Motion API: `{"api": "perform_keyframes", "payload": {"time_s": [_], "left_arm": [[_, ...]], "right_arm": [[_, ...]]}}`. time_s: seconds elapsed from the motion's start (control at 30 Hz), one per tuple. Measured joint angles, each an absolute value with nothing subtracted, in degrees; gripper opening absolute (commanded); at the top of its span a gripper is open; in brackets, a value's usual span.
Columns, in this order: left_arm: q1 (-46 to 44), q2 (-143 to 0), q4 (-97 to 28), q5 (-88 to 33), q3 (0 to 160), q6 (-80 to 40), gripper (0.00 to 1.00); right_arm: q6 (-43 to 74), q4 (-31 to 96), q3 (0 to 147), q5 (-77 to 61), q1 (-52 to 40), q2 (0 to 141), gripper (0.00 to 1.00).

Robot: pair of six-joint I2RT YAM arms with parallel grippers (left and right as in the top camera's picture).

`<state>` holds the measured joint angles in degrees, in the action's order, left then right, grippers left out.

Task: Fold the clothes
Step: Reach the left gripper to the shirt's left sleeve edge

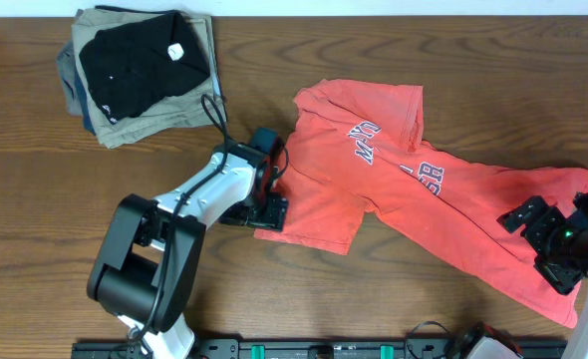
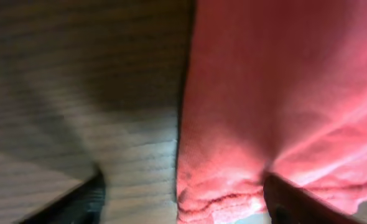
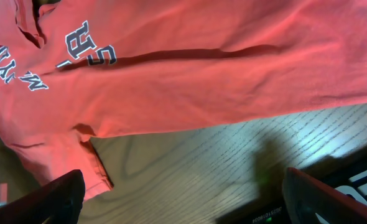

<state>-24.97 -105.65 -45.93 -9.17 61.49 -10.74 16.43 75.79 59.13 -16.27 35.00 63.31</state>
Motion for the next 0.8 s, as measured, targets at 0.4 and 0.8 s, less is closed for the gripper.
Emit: {"api": "perform_keyframes", "payload": {"time_s": [0.4,0.8], "left_arm": [[-24.5,-105.9,-44.8,-9.5,61.5,-11.6,0.06],[-4.2,-104.3,-45.9,-10.7,61.5,-16.9,0.06]], "right_arm": [[16.3,76.4,59.1,-16.1,35.0,63.3,0.99],[21.9,78.2,59.1,-8.2,35.0,63.3,0.99]]}}
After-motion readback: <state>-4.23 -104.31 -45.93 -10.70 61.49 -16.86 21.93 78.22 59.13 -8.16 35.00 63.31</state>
